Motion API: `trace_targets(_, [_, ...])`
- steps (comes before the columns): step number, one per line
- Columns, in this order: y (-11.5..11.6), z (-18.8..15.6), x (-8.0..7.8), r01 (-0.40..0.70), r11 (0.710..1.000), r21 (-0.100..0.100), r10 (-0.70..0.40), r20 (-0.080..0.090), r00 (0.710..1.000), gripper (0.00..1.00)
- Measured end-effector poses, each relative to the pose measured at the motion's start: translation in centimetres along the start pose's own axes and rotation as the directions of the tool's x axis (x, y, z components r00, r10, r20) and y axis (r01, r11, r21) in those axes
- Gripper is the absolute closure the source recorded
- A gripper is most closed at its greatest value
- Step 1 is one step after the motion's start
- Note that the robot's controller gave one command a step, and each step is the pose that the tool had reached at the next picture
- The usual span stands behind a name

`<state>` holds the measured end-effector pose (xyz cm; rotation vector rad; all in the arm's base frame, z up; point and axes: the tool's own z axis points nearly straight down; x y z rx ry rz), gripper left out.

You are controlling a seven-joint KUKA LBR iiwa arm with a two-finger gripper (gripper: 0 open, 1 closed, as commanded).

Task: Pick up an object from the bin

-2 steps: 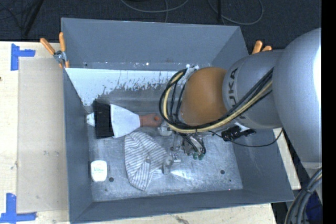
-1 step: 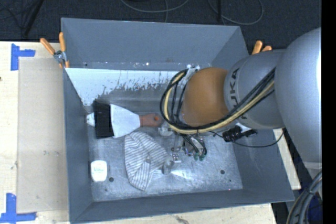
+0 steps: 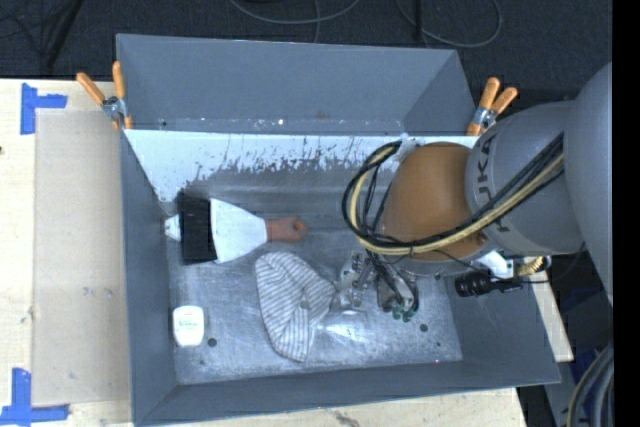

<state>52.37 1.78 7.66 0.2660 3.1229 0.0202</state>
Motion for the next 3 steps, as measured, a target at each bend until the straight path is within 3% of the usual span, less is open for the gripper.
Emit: trace_targets(3, [-0.05,-0.76,0.26,0.004,1.0,0.007,-0.004,-0.01,1.0,1.0])
